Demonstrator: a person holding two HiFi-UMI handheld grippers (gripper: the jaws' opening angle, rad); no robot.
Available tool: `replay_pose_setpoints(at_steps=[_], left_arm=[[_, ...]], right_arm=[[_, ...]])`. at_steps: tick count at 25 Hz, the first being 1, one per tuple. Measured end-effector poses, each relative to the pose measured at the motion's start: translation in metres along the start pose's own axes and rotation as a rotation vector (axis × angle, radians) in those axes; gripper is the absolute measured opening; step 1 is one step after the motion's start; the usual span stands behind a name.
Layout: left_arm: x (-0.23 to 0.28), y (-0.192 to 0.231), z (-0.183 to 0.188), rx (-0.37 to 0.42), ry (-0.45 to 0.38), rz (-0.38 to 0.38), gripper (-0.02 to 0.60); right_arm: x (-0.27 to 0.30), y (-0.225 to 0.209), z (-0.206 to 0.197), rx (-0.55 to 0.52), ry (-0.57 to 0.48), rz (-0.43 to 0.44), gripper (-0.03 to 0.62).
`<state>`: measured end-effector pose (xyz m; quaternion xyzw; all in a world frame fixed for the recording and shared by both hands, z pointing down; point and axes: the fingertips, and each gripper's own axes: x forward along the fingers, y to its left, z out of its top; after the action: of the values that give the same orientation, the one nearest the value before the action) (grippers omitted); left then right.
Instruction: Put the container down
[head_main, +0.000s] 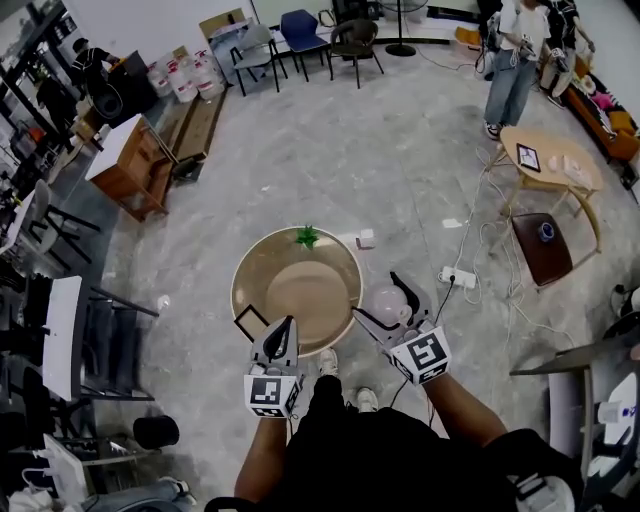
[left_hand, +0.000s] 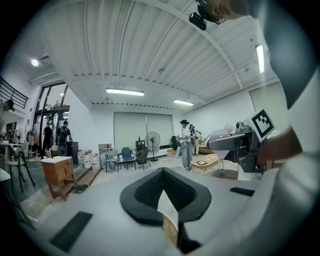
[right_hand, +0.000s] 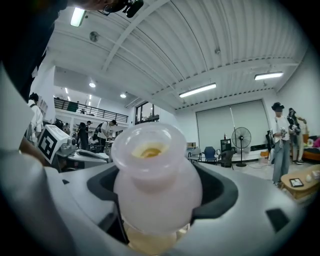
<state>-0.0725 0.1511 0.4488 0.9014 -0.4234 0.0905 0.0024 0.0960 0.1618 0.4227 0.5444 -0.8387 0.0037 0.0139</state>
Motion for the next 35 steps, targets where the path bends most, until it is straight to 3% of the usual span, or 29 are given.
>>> replay_pose_setpoints(at_steps=[8, 16, 24, 30, 35], left_arm=[[0.049, 0.026, -0.007, -0.016, 0.001, -0.028, -0.002], [0.114, 0.077, -0.012, -0.05, 0.029, -0.068, -0.002], [0.177, 0.133, -0.019, -0.034, 0.052, -0.078, -0.002], [0.206, 0.166, -0.035, -0.04, 0.076, -0.043, -0.002], [0.239, 0.193, -0.063, -0.071, 0.13, 0.04, -0.002]], right_arm=[[0.061, -0.02, -0.013, -0.024, 0.026, 0.017, 0.41], [0.14, -0.042, -0.014, -0.038, 0.079, 0.027, 0.41], [0.219, -0.067, -0.034, -0.04, 0.142, 0.055, 0.41], [0.27, -0.073, -0.063, -0.072, 0.187, 0.115, 0.41], [0.314, -0.092, -0.097, -0.118, 0.241, 0.16, 0.41]])
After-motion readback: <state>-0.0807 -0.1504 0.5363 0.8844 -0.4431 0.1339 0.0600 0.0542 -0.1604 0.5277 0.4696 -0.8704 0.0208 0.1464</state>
